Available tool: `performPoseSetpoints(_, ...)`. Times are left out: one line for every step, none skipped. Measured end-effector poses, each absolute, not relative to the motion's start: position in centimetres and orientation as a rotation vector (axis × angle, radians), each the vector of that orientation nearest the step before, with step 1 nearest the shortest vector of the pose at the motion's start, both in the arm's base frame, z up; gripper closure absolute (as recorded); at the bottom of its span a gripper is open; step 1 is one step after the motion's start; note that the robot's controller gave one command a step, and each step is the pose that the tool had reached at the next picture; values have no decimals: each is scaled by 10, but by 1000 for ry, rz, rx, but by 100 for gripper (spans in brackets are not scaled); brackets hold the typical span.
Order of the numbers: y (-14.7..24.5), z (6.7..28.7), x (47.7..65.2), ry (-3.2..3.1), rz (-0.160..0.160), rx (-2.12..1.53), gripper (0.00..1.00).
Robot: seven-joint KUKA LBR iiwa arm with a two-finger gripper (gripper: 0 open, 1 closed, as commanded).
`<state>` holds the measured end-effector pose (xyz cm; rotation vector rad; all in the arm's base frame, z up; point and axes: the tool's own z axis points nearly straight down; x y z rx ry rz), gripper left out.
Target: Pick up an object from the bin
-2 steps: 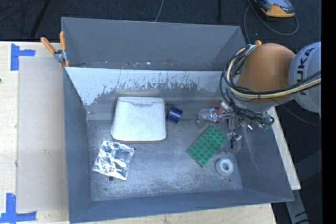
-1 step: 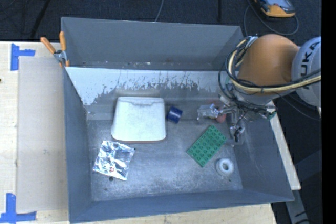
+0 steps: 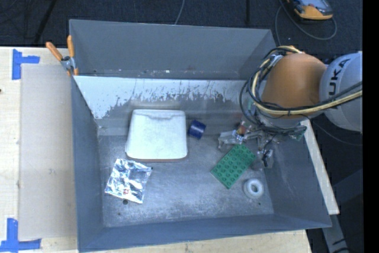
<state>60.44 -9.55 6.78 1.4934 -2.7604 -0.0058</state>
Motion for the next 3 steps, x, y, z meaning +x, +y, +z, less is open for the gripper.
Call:
performPoseSetpoints(-95,67,605,-2766,-4,1491,0)
performPoseSetpoints(-95,68,605,-2769,-4,1487,100)
performPoseSetpoints(-94,151,607,-2777,6,1484,100)
